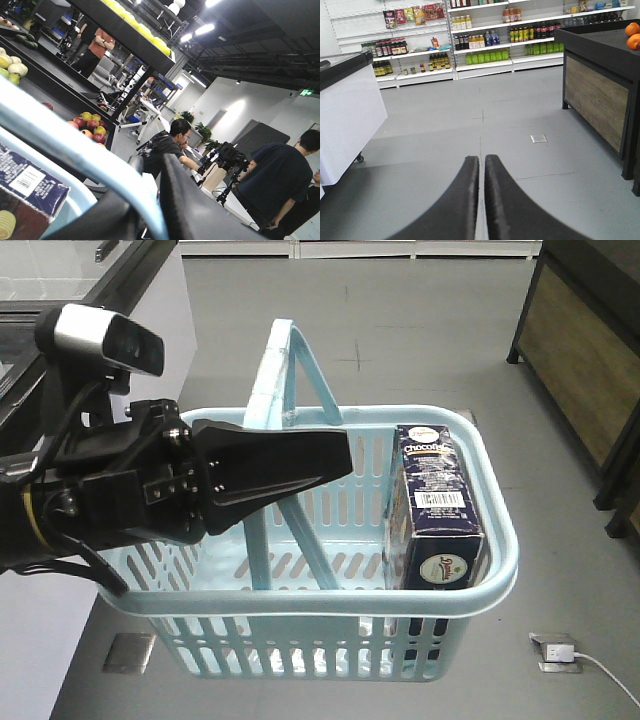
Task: Left arm holds basket, right arm returns cookies
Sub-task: 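Hold the blue basket steady with the left gripper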
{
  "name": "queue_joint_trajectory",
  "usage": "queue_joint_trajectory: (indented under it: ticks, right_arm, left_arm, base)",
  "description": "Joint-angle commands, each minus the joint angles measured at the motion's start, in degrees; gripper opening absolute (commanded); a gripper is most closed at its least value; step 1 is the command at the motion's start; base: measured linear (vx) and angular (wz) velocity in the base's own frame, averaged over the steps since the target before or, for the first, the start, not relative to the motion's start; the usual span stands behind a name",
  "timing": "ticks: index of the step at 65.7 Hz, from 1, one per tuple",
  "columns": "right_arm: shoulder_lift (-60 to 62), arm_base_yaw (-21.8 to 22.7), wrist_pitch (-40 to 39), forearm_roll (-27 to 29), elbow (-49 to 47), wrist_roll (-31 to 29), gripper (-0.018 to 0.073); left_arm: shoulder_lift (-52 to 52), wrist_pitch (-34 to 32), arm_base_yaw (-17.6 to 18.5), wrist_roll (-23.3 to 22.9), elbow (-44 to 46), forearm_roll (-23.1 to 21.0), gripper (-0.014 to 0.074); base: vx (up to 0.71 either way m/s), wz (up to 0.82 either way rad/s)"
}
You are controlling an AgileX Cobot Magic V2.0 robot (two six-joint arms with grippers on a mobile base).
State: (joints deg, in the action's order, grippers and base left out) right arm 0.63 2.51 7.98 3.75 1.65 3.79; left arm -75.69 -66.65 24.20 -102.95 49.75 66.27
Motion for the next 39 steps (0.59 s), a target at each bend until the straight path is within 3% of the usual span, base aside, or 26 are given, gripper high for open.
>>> queue_joint_trajectory:
  ticks: [1,39]
  right_arm:
    - [0.04,0.04,-4.24,-0.33,0.99,-0.31,-0.0003]
    - [0.04,0.04,-4.24,-0.33,0.99,-0.31,-0.0003]
  left_arm:
    - [1.89,-6.02,0.33,1.28,1.73,-5.72,-0.0003]
    - [1.89,-5.96,0.33,1.28,1.73,-5.77,-0.0003]
  base:
    - [0.00,0.00]
    - [0.00,0.00]
